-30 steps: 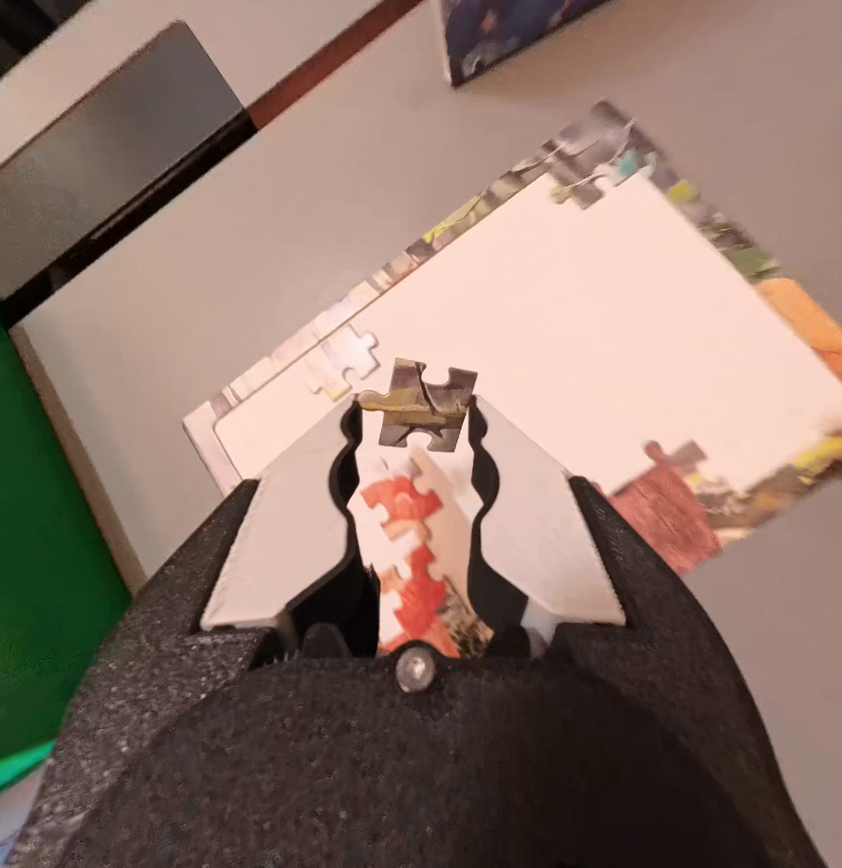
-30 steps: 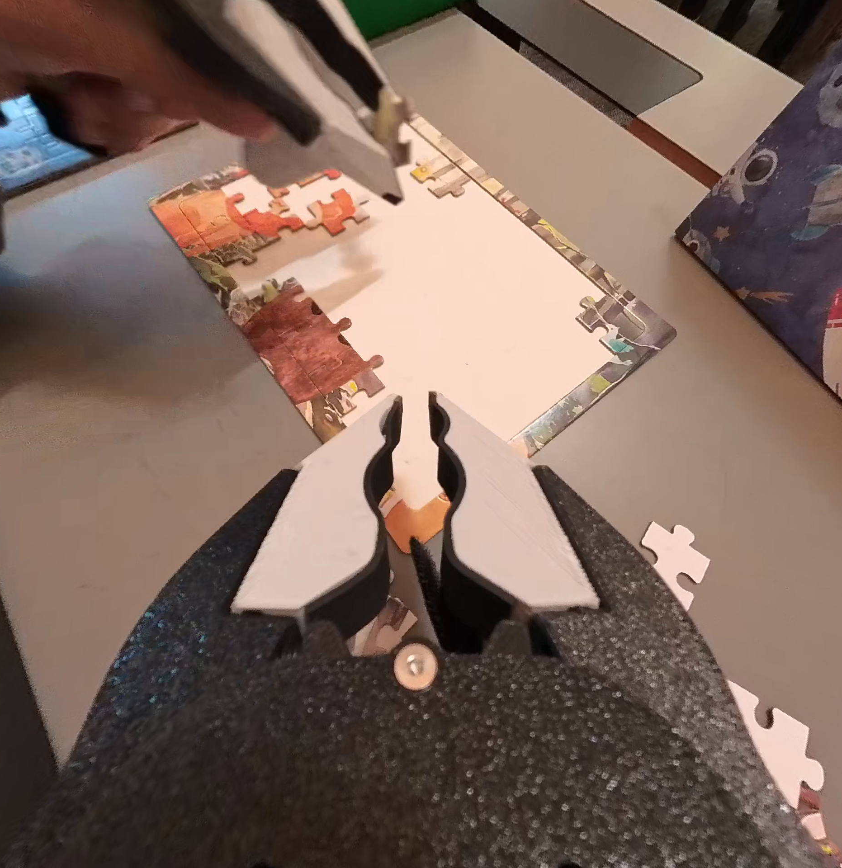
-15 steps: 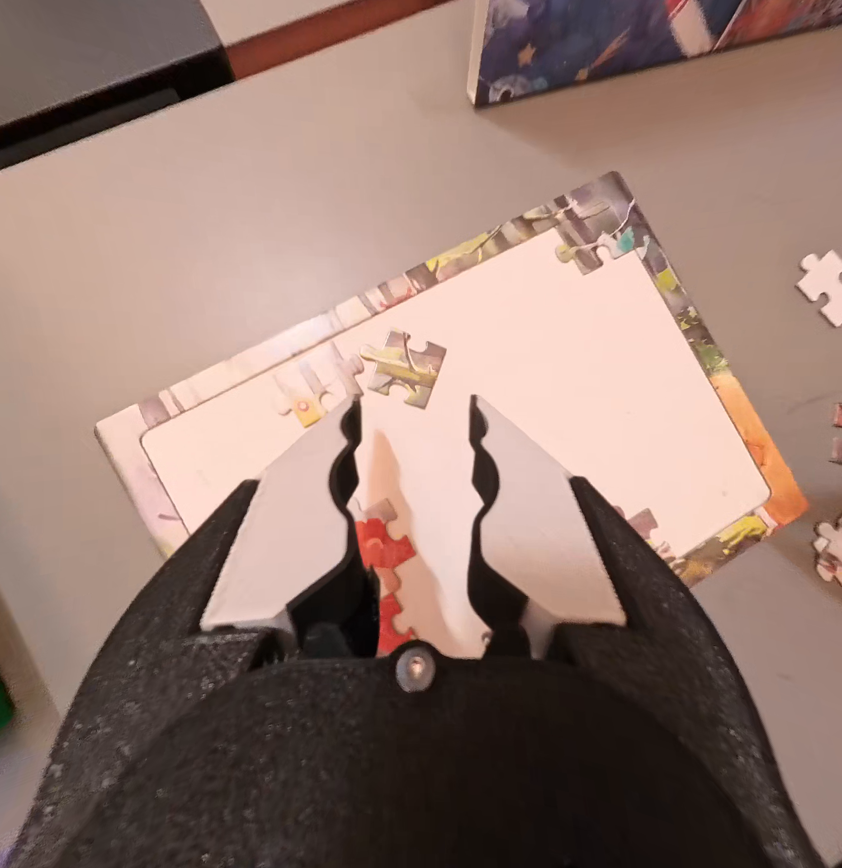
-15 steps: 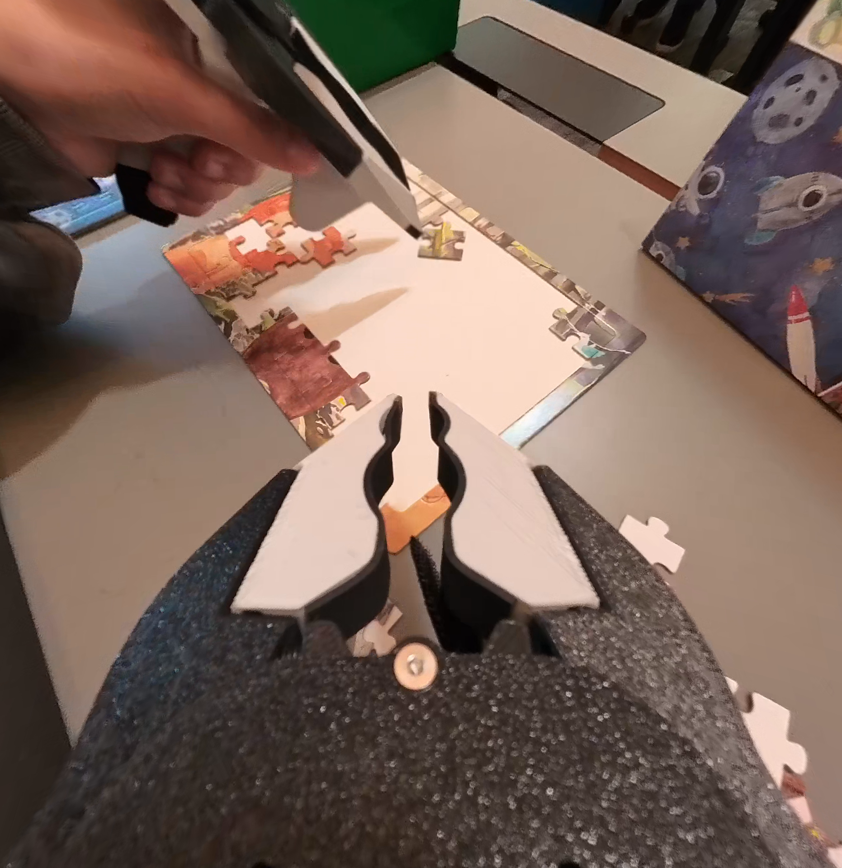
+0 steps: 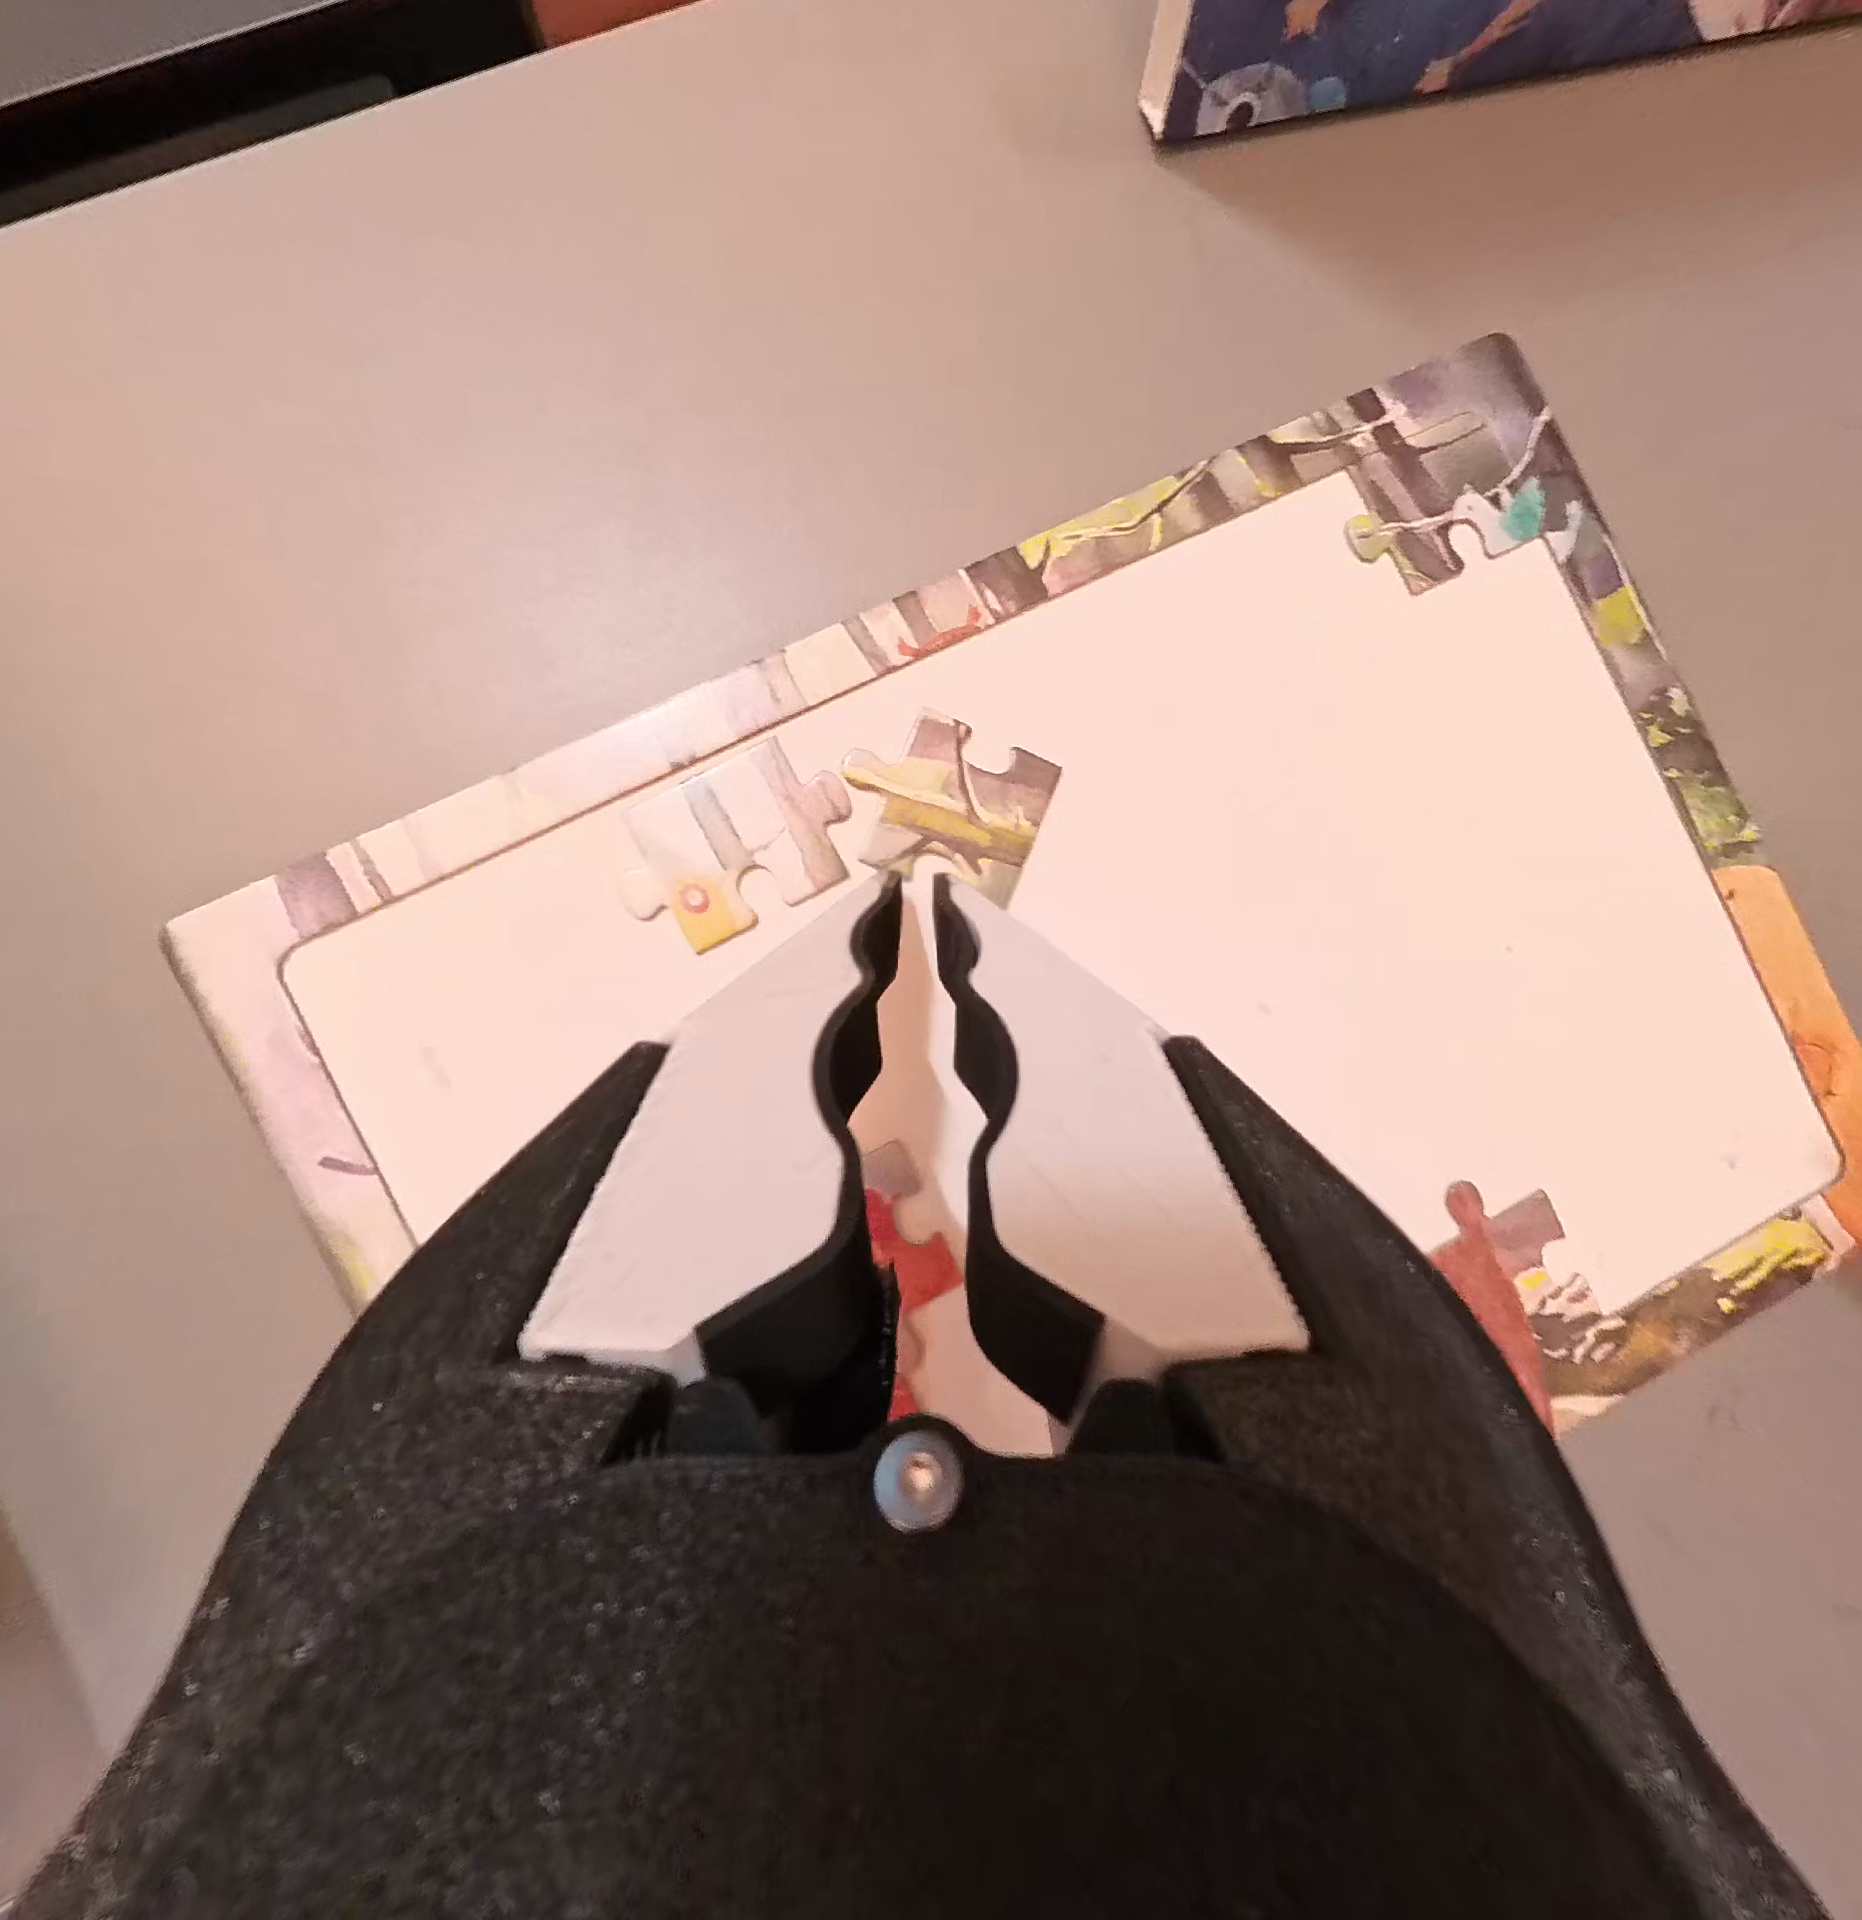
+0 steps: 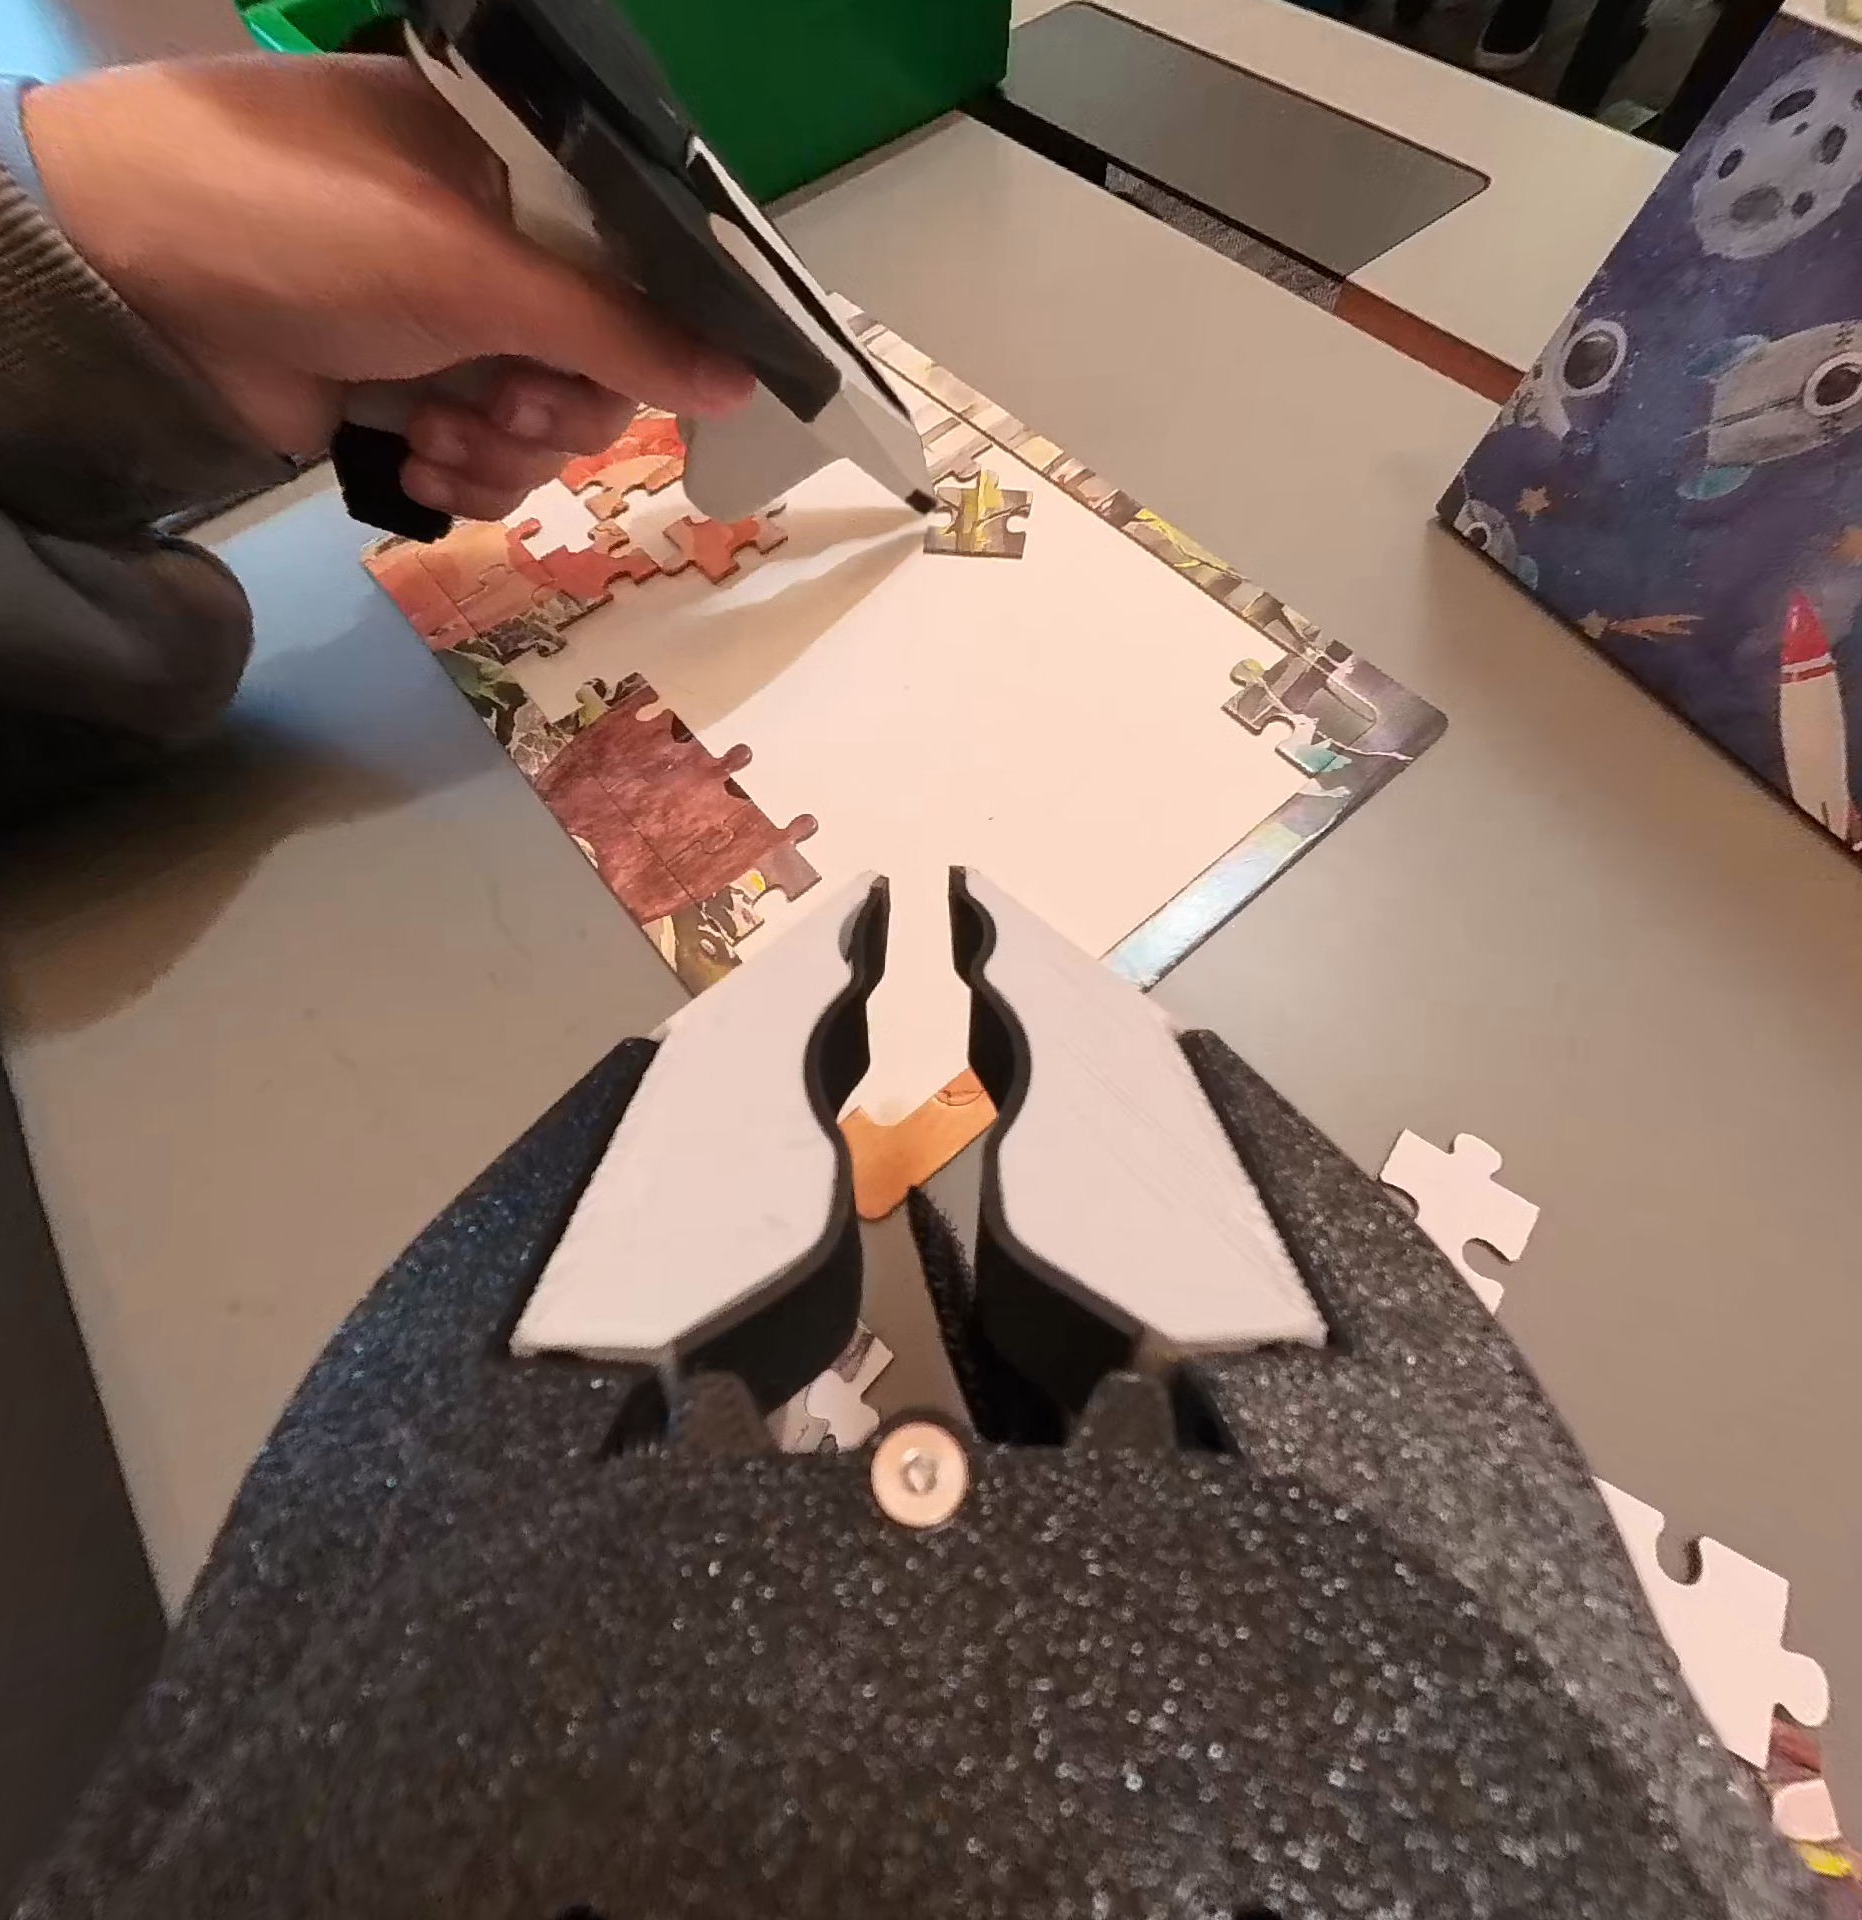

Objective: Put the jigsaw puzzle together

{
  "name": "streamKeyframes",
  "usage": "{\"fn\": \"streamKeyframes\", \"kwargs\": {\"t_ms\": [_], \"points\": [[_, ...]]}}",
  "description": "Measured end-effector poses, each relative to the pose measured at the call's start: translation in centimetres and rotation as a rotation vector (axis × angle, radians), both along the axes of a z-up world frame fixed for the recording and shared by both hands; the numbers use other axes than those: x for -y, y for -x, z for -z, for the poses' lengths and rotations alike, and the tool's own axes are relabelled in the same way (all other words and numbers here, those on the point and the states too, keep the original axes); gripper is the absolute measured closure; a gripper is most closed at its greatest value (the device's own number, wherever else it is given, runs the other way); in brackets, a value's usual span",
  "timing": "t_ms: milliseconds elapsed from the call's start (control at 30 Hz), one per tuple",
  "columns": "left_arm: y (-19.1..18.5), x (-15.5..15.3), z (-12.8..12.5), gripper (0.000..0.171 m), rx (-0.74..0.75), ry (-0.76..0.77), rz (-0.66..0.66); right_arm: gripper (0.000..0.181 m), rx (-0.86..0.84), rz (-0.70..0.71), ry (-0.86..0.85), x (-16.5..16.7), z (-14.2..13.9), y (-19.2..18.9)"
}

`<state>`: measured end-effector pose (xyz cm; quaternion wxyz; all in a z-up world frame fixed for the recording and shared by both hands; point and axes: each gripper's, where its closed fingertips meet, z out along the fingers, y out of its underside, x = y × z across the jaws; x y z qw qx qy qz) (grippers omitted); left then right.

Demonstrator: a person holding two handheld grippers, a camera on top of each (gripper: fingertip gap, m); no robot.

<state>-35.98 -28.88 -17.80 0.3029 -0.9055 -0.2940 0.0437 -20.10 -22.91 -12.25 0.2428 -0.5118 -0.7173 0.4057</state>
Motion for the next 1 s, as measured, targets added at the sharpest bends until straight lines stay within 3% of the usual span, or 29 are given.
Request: {"fn": "streamKeyframes", "kwargs": {"t_ms": [633,800,933,1000], "points": [[-2.1,-3.5,0.4,0.166,0.013,-0.012,0.098,0.170,0.033,0.001,-0.029,-0.6,0.9,0.5],[-3.0,-4.7,-0.5,0.156,0.047,-0.072,0.153,0.159,0.110,-0.001,-0.106,-2.1,2.4,3.8],[0.7,-3.8,-2.2,0.156,-0.036,-0.091,0.110,0.136,0.110,-0.048,-0.157,-1.4,3.5,8.4],[1.3,-3.9,-2.1,0.156,-0.010,-0.108,0.145,0.126,0.095,-0.063,-0.165,-0.7,3.6,10.8]]}}
